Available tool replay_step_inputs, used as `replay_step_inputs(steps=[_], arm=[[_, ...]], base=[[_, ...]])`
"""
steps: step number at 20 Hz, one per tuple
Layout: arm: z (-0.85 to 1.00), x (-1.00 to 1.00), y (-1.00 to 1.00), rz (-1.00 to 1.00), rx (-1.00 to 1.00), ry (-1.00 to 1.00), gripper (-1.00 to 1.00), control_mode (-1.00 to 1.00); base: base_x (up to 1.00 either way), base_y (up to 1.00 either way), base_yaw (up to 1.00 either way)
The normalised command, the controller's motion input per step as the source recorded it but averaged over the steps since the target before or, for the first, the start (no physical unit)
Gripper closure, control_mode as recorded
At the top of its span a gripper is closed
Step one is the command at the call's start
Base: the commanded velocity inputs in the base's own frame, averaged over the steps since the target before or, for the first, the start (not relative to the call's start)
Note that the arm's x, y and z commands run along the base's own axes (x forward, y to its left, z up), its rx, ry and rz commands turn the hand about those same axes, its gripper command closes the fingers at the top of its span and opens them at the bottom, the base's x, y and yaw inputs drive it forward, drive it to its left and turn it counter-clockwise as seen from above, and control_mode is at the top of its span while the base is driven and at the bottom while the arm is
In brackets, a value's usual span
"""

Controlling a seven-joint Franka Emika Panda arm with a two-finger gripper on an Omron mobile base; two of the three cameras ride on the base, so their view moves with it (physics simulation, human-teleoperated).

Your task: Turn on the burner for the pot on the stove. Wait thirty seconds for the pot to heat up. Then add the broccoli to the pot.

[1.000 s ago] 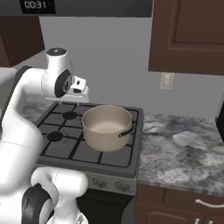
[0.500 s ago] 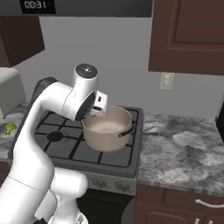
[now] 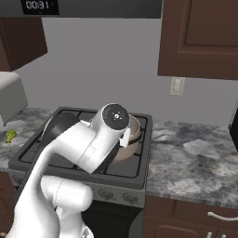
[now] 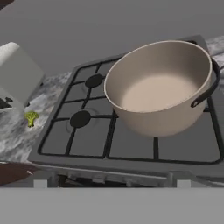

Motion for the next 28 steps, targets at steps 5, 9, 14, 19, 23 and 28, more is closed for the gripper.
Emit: replay_step_inputs(steps=[5, 9, 14, 19, 23, 28], arm=[[-0.28, -0.84, -0.4, 0.01, 0.06, -0.15, -1.0, -1.0], [-0.47, -0.53, -0.5, 0.08, 0.05, -0.03, -1.0, -1.0], [-0.59, -0.33, -0.47, 0.1, 0.04, -0.01, -1.0, -1.0], [-0.56, -0.18, -0.37, 0.08, 0.03, -0.03, -1.0, -1.0], [-0.49, -0.01, -0.21, 0.04, 0.03, -0.03, -1.0, -1.0], [-0.46, 0.04, -0.05, 0.02, 0.01, -0.01, -1.0, -1.0]], base=[[0.0, 0.0, 0.0], [0.0, 0.0, 0.0], [0.0, 0.0, 0.0], [0.0, 0.0, 0.0], [0.0, 0.0, 0.0], [0.0, 0.0, 0.0]])
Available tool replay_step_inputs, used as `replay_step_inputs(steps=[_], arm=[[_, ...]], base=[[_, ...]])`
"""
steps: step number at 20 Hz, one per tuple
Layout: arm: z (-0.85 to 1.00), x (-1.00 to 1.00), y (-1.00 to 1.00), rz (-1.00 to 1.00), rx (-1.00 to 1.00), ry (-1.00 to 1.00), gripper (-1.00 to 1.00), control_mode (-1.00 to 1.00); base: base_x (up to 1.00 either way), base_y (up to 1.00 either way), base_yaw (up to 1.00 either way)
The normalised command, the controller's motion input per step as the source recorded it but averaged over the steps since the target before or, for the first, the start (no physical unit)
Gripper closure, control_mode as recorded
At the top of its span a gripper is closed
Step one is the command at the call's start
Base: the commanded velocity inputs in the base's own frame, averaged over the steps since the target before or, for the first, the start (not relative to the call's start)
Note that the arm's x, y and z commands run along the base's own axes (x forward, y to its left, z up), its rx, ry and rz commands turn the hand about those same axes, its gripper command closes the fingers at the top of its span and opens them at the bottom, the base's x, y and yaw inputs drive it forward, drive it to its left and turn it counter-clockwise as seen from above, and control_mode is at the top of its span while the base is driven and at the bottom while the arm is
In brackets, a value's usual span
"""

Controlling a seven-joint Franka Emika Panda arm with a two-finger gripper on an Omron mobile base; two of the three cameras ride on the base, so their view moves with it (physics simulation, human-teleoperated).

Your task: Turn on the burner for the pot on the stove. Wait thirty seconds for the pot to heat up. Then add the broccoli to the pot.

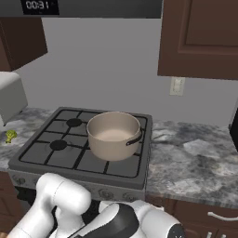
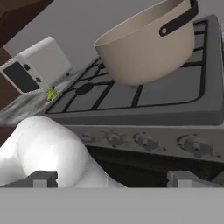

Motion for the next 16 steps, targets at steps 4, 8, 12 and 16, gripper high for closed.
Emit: replay_step_inputs(steps=[4, 8, 12, 16], arm=[[-0.48, 0.17, 0.0, 0.0, 0.0, -0.01, -1.0, -1.0], [-0.29, 0.19, 0.0, 0.0, 0.0, -0.05, -1.0, -1.0], [-0.2, 0.16, 0.0, 0.0, 0.0, -0.12, -1.0, -1.0], [-0.23, 0.11, 0.0, 0.0, 0.0, -0.16, -1.0, -1.0]], base=[[0.0, 0.0, 0.0], [0.0, 0.0, 0.0], [0.0, 0.0, 0.0], [0.0, 0.0, 0.0]])
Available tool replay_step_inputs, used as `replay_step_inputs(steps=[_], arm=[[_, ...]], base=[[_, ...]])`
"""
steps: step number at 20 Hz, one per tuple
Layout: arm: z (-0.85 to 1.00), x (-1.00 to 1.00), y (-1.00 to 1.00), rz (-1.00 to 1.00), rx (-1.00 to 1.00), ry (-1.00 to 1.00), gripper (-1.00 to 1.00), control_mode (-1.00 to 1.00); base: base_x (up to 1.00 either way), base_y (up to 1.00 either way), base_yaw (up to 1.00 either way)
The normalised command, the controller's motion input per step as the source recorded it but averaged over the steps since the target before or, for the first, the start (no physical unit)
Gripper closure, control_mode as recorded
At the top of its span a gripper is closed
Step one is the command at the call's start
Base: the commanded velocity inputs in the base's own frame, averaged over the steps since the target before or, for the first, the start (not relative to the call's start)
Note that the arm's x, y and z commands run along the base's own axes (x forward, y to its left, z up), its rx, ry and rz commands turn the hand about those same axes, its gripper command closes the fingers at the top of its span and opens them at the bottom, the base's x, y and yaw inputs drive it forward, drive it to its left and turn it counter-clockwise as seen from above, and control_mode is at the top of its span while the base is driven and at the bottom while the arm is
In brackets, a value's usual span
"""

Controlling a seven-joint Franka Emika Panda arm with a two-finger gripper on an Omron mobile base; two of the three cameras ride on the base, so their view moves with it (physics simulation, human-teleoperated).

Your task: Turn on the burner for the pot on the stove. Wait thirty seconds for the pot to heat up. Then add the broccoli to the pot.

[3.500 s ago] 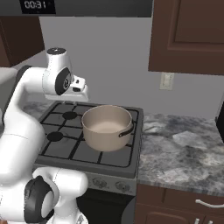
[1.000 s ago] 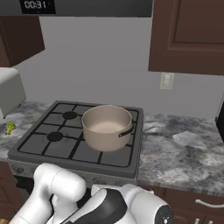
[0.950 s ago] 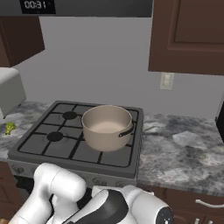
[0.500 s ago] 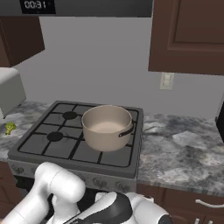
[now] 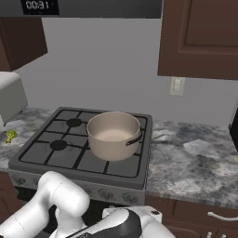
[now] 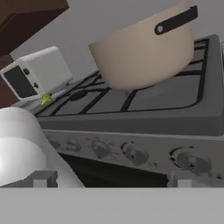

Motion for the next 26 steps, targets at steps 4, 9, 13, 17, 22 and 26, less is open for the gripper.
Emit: replay_step_inputs(steps=[4, 9, 13, 17, 22, 26], arm=[[-0.31, 0.09, 0.0, 0.0, 0.0, -0.11, -1.0, -1.0], [-0.29, 0.21, 0.0, 0.0, 0.0, -0.12, -1.0, -1.0], [-0.23, 0.21, 0.0, -0.03, 0.0, -0.11, -1.0, -1.0], [-0.23, 0.19, 0.0, -0.03, 0.0, -0.08, -1.0, -1.0], [-0.2, 0.26, 0.0, -0.03, 0.0, -0.06, -1.0, -1.0], [-0.2, 0.32, 0.0, -0.04, 0.0, -0.04, -1.0, -1.0]], base=[[0.0, 0.0, 0.0], [0.0, 0.0, 0.0], [0.0, 0.0, 0.0], [0.0, 0.0, 0.0], [0.0, 0.0, 0.0], [0.0, 0.0, 0.0]])
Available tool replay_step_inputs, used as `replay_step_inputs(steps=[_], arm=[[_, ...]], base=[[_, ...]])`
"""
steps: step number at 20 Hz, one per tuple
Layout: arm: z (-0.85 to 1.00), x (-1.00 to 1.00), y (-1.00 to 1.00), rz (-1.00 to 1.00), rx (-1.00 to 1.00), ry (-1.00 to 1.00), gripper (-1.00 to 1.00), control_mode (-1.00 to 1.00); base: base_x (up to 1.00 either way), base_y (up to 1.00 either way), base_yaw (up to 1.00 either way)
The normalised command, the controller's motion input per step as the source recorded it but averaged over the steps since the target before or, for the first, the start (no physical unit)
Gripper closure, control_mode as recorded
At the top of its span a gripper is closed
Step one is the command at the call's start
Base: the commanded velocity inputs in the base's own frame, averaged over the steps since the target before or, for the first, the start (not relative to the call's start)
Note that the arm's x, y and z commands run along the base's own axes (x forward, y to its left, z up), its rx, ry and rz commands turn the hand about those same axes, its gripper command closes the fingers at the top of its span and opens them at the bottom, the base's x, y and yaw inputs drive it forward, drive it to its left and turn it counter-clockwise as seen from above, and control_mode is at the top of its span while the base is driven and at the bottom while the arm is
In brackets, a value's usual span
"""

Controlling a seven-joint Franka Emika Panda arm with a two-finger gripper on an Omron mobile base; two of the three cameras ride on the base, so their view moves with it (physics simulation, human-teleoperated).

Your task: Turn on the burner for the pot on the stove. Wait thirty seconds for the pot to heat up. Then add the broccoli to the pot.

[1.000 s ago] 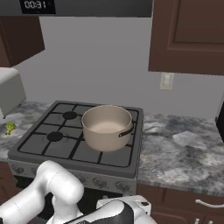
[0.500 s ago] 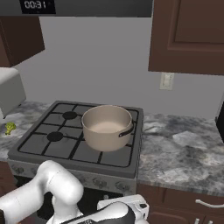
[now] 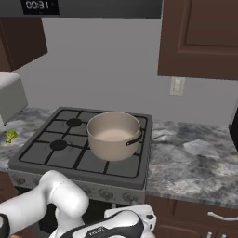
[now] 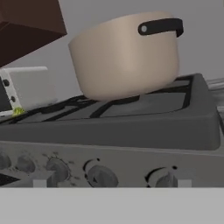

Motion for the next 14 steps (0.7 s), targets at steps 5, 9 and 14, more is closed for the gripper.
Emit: replay_step_inputs(steps=[5, 9, 14], arm=[[-0.28, 0.27, 0.0, -0.04, 0.0, -0.01, -1.0, -1.0], [-0.32, 0.29, -0.02, -0.02, 0.0, 0.0, -1.0, -1.0], [-0.31, 0.18, -0.17, 0.0, 0.0, 0.0, -1.0, -1.0]], base=[[0.0, 0.0, 0.0], [0.0, 0.0, 0.0], [0.0, 0.0, 0.0]])
